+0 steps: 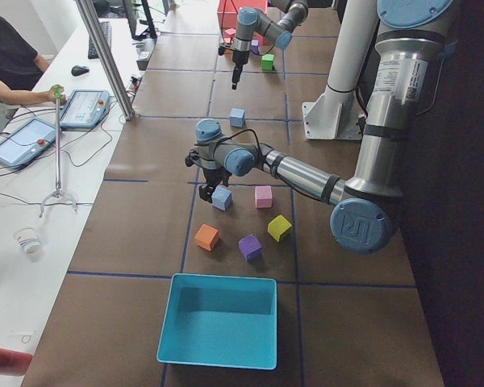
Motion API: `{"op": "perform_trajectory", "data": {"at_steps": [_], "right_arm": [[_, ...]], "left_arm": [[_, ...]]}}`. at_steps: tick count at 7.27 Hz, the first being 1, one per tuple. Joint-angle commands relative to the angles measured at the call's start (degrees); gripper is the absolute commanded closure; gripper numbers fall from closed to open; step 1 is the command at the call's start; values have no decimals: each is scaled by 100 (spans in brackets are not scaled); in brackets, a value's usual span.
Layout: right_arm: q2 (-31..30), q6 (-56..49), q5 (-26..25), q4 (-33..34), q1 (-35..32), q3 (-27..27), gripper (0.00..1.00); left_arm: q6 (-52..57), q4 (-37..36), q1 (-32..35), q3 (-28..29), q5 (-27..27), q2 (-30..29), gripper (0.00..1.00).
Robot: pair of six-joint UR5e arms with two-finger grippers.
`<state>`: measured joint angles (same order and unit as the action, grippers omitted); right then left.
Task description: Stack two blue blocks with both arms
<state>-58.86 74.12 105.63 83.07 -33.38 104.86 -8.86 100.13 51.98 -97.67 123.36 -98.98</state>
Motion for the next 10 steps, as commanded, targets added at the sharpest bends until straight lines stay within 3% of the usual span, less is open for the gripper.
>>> {"op": "perform_trajectory", "data": {"at_steps": [1,4,6,7,8,9,10], "right_arm": [[-55,-12,-16,-10,7,-18,0],[-55,6,-25,-19,94,-44,0],[-64,6,-33,-19,103,-105,0],[-55,6,-33,-28,112,-123,0],[-55,6,-33,-28,112,-123,0],[-55,6,-33,-28,112,-123,0],[-64,-3,-16,-28,86,-106,0]], "left_arm": [[-116,15,-126,187,4,-16,0],[-125,24,-170,371,4,-208,0],[-116,24,-162,574,4,-376,6],[-99,24,-162,591,4,-368,25],[-99,24,-162,566,4,-368,53],[-142,-2,-170,452,21,-394,66],[-726,-63,-162,103,39,-481,68]]}}
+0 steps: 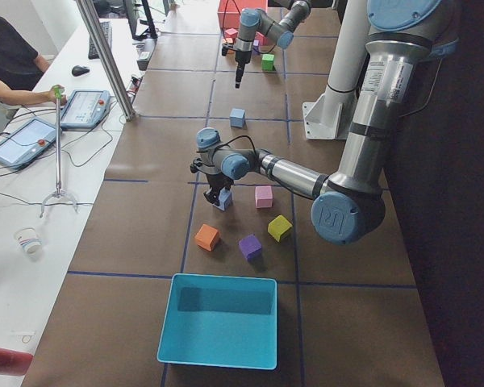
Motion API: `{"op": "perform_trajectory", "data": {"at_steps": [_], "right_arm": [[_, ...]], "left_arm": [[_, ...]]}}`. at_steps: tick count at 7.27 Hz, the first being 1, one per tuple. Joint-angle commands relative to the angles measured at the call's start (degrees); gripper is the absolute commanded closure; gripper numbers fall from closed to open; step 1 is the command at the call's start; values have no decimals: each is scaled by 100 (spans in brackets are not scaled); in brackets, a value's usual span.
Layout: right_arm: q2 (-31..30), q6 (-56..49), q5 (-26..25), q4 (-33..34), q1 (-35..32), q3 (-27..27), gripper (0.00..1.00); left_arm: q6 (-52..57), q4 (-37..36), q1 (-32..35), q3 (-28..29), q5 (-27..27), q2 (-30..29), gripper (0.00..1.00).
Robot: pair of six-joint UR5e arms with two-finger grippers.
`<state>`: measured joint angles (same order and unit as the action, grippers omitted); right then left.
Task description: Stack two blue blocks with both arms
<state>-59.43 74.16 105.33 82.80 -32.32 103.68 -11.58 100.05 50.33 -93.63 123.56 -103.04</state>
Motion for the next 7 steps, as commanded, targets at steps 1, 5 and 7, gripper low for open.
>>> {"op": "perform_trajectory", "data": {"at_steps": [1,5,7], "right_arm": [[-190,-24,31,0,-98,168,0],[-1428,-481,58,-849,-441,442,0],[-1580,-665,66,-914,-538,433,0]], "left_arm": [[-1538,-64,-14,-497,11,-459,68],[-3243,-1558,-1190,-263,-557,-2892,67],[-3429,-1559,-1445,490,-622,-3606,63]]}}
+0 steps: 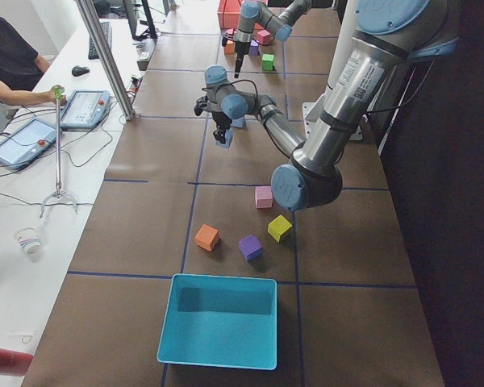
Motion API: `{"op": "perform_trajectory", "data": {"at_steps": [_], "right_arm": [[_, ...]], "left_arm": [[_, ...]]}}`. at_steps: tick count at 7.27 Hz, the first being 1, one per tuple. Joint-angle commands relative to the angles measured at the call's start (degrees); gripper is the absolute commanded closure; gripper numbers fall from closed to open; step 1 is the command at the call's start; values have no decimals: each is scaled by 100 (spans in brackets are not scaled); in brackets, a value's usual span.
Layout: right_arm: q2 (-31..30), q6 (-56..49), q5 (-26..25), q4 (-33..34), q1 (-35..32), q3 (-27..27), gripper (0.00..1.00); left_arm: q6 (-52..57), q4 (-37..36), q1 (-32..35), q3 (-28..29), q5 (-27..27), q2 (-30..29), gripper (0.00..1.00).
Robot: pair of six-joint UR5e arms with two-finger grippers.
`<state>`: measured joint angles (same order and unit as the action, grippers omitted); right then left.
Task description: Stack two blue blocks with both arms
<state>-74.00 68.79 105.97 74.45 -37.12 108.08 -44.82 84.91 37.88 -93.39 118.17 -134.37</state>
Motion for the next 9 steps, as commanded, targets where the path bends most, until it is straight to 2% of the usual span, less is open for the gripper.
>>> {"op": "perform_trajectory", "data": {"at_steps": [1,4,9], "right_arm": [[-123,-164,3,-80,-76,-6,0],[-106,-146,3,-88,-67,-84,0],[-97,-155,-6,-89,-59,-146,0]], "left_arm": [[-106,-18,-410,619,-284,-520,62],[-378,26,-597,638,-321,-529,62],[-440,35,-632,980,-339,-801,60]]}}
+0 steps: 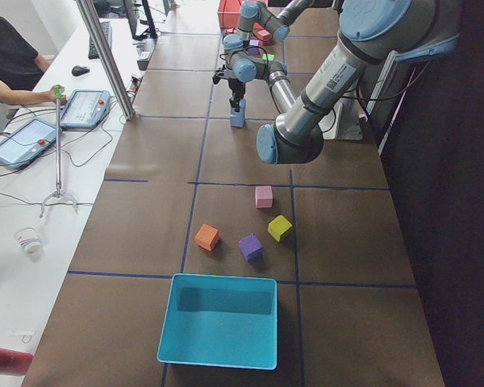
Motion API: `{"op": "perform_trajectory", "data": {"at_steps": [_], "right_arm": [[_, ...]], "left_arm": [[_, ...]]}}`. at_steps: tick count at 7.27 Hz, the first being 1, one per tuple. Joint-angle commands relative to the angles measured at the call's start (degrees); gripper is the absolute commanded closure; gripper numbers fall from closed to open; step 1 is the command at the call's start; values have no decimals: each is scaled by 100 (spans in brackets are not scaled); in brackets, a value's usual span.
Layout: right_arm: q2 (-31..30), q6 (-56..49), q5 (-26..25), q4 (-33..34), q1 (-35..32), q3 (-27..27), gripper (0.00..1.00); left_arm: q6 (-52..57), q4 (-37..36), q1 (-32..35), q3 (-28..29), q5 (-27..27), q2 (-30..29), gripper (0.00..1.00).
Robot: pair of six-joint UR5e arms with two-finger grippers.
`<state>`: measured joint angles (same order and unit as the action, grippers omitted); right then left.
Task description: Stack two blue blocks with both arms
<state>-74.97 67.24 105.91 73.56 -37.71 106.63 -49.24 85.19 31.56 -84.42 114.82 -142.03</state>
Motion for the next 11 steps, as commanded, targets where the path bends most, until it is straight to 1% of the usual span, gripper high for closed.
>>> {"op": "perform_trajectory", "data": {"at_steps": [1,2,3,4,5,6,8,9,10,11], "right_arm": [[0,0,0,0,0,-2,0],[0,0,0,0,0,-11,0],[0,9,0,-9,0,-2,0],[0,9,0,0,0,-2,0],[0,9,0,0,9,-2,0],[0,9,0,-9,9,-2,0],[9,17,0,0,9,-2,0],[0,17,0,-9,9,-11,0],[-8,9,0,0,0,-2,0],[-8,9,0,-9,-26,-2,0]], "left_arm": [[11,6,0,101,-3,-35,60],[11,6,0,145,-3,-35,60],[11,15,0,136,-3,-35,57],[2,6,0,110,-99,-26,44],[-128,15,-53,110,-752,-35,20],[-156,24,-175,101,-855,-26,1],[-174,15,-176,57,-830,-26,0],[-174,-28,-168,-65,-812,-18,0],[-165,-98,-141,-397,-820,17,0],[-130,-412,50,-765,-820,18,0]]}}
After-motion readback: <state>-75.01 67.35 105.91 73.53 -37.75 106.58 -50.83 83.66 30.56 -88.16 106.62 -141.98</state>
